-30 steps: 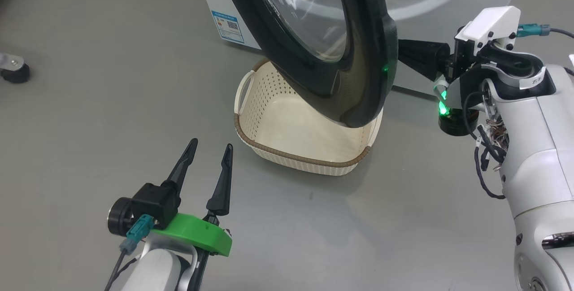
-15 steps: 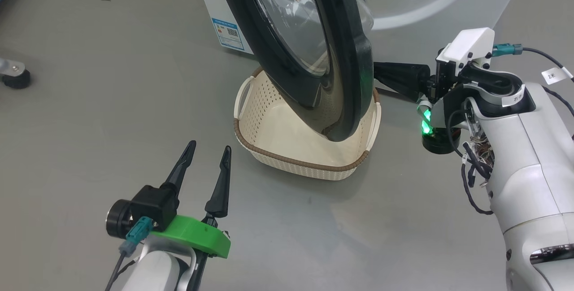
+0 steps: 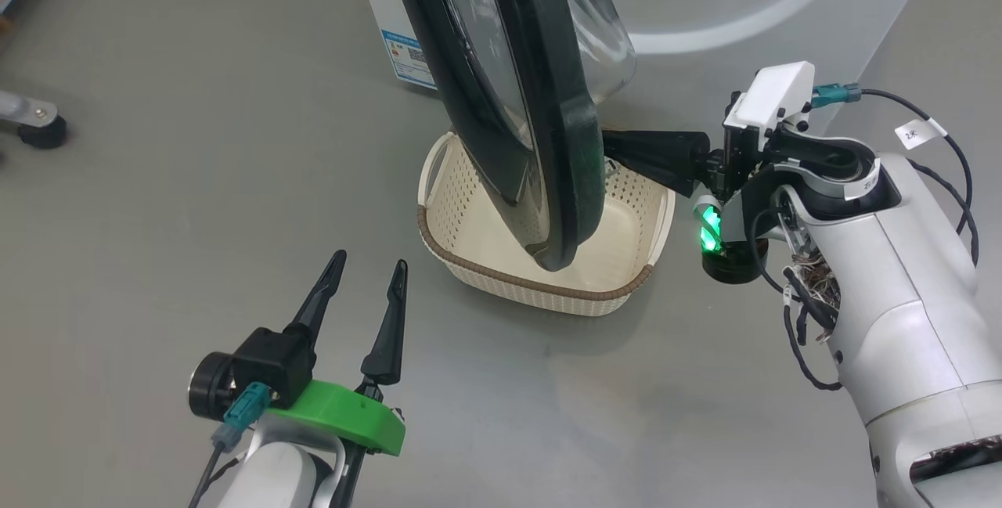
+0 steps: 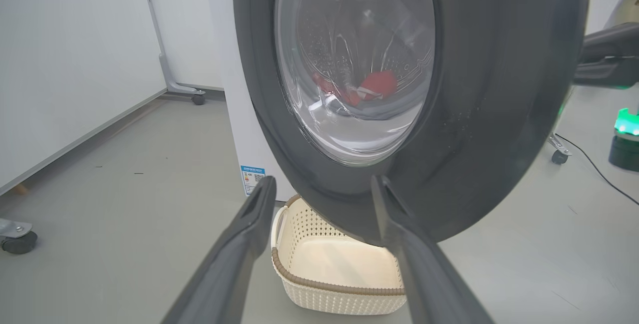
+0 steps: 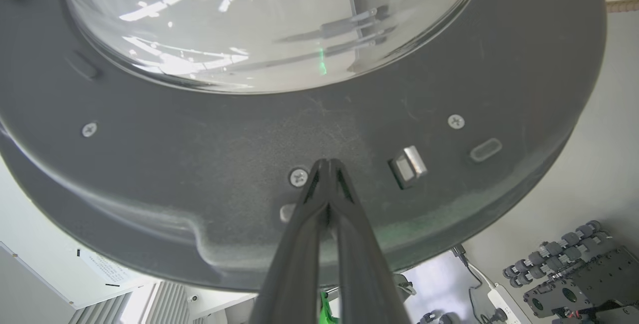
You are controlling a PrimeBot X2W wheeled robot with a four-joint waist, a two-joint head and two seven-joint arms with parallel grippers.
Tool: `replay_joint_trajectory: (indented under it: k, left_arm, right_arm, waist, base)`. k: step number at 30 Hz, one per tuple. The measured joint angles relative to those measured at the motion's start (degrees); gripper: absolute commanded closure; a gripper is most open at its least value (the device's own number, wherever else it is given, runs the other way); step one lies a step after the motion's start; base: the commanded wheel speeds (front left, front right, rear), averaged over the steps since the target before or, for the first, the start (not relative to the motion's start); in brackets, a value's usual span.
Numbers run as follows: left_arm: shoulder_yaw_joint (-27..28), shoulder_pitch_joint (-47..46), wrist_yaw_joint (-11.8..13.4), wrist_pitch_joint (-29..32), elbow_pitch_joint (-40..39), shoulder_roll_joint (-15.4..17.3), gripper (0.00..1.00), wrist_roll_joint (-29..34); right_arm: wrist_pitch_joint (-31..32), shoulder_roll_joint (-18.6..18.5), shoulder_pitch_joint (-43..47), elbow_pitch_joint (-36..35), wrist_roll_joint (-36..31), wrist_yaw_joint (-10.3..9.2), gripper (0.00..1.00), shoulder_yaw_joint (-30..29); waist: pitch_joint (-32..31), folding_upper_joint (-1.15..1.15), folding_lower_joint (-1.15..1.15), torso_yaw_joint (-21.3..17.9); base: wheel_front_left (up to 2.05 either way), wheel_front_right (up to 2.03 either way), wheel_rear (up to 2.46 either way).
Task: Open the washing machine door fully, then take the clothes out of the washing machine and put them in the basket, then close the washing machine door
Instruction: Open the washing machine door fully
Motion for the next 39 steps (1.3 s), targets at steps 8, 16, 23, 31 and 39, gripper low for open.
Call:
replay_joint_trajectory:
  k: [8,16,23,31,39]
  left_arm:
    - [-0.11,0.18,0.0,0.0,-0.02,0.0,0.0,0.0]
    - [-0.11,0.26,0.0,0.0,-0.04,0.0,0.0,0.0]
    - [0.82,0.49,0.02,0.0,-0.03,0.01,0.0,0.1]
    - [2.15,0.96,0.05,0.0,0.18,0.02,0.0,1.11]
    - [2.9,2.57,0.05,0.0,0.54,0.03,0.0,1.9]
  right_arm:
    - [-0.03,-0.02,1.04,-2.13,3.65,0.0,1.0,5.03]
    - [-1.7,-0.02,1.49,-3.5,4.99,0.0,1.0,8.15]
    - [-4.9,0.11,2.18,-4.43,4.7,0.18,1.0,8.79]
    - [-10.24,-0.7,4.18,-5.43,-2.3,5.11,1.0,9.55]
    - [-20.65,-7.22,8.62,-8.55,-14.72,13.41,1.0,11.98]
  waist:
    - [0.07,0.0,0.0,0.53]
    - [0.1,0.0,0.0,0.69]
    - [-0.42,0.0,0.0,0.03]
    - [-2.48,0.0,0.0,-1.7]
    - [-5.37,0.0,0.0,-4.57]
  base:
    - [0.0,0.0,0.0]
    - [0.0,0.0,0.0]
    - [0.0,0.0,0.0]
    - [0.0,0.0,0.0]
    - [0.0,0.0,0.0]
